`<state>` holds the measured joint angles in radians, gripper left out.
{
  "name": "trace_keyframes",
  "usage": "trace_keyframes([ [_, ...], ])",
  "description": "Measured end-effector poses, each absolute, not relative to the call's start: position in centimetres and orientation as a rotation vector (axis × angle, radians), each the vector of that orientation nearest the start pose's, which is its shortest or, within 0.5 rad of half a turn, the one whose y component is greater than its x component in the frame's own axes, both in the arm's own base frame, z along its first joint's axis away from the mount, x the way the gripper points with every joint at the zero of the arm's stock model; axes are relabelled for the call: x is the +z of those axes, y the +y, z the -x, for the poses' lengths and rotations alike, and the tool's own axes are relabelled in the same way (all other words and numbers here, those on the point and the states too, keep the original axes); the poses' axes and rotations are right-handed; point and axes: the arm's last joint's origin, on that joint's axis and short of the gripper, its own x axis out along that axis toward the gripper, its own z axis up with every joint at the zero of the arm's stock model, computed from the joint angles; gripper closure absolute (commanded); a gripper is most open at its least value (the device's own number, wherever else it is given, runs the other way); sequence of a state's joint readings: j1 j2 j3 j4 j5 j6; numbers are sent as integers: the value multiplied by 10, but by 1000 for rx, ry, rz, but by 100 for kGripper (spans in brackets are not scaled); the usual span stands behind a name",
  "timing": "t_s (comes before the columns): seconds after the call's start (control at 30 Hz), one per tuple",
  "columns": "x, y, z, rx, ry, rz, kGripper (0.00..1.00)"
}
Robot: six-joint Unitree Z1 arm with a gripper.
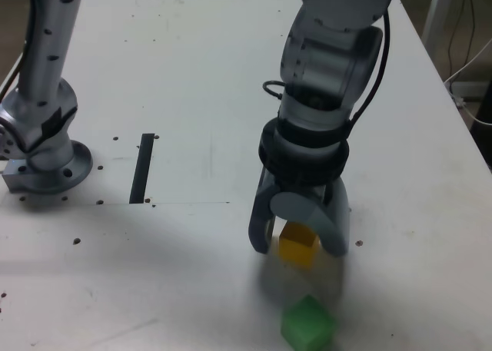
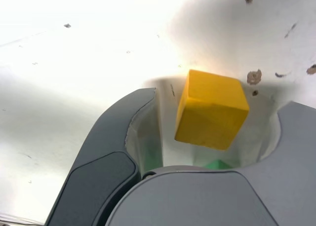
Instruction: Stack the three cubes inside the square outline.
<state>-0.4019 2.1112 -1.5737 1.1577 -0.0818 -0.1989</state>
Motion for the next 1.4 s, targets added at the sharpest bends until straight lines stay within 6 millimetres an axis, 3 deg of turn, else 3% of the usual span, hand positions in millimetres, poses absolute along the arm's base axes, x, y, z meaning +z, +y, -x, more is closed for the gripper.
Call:
trace_keyframes([
  [0.2,214,-154,-352,-195,1694,-121,40],
  [0.73,213,-150,-356,-168,1652,-137,73],
  [1.0,216,-148,-355,-158,1643,-142,74],
  [1.4,269,-130,-340,-108,1622,-161,74],
])
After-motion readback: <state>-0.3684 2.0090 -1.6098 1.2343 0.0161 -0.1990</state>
